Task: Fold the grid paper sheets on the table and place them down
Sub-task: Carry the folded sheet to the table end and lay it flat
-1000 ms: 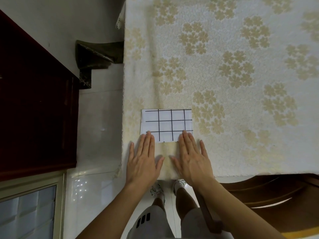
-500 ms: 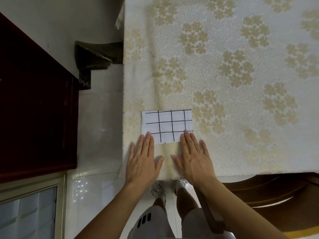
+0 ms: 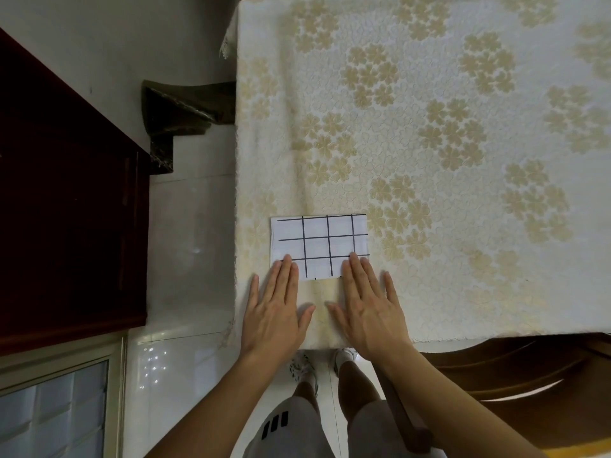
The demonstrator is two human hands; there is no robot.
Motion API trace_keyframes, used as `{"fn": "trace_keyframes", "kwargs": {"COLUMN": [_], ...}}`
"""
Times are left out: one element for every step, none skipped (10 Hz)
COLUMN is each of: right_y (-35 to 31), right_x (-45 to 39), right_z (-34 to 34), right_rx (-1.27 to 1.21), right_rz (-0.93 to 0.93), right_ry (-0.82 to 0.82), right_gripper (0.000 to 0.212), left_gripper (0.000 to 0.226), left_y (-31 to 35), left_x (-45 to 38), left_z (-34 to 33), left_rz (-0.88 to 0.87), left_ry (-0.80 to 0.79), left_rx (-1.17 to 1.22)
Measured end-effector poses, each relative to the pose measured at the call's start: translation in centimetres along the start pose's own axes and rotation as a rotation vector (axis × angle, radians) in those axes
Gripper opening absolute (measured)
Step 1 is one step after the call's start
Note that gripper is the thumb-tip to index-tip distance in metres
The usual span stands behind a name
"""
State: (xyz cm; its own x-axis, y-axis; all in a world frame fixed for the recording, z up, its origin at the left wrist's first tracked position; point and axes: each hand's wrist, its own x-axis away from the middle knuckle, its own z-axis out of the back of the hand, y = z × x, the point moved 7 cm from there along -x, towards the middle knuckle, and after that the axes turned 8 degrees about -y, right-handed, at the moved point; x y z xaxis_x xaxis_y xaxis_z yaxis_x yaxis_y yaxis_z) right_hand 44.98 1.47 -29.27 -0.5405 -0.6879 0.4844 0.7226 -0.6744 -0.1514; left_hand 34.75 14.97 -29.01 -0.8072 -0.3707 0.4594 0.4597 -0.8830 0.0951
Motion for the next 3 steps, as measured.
{"fn": "trace_keyframes", "kwargs": {"right_y": [0.1, -0.1, 0.2], "right_x": [0.0, 0.2, 0.5], "right_z": [-0.2, 0.5, 2.3], "right_rx": [0.023, 0.009, -0.009], "right_rz": [-0.003, 0.011, 0.018], "right_ry": [-0.022, 0.005, 0.077], "right_gripper": [0.077, 0.076, 0.073], "left_gripper": [0.077, 0.075, 0.072], "left_y": [0.0, 0.2, 0.4], "left_x": [0.0, 0.2, 0.5], "left_z": [-0.2, 0.7, 2.8], "left_rz": [-0.005, -0.015, -0.035], "left_ry": [0.006, 0.023, 0.085], "left_rx": [-0.015, 0.003, 0.009]}}
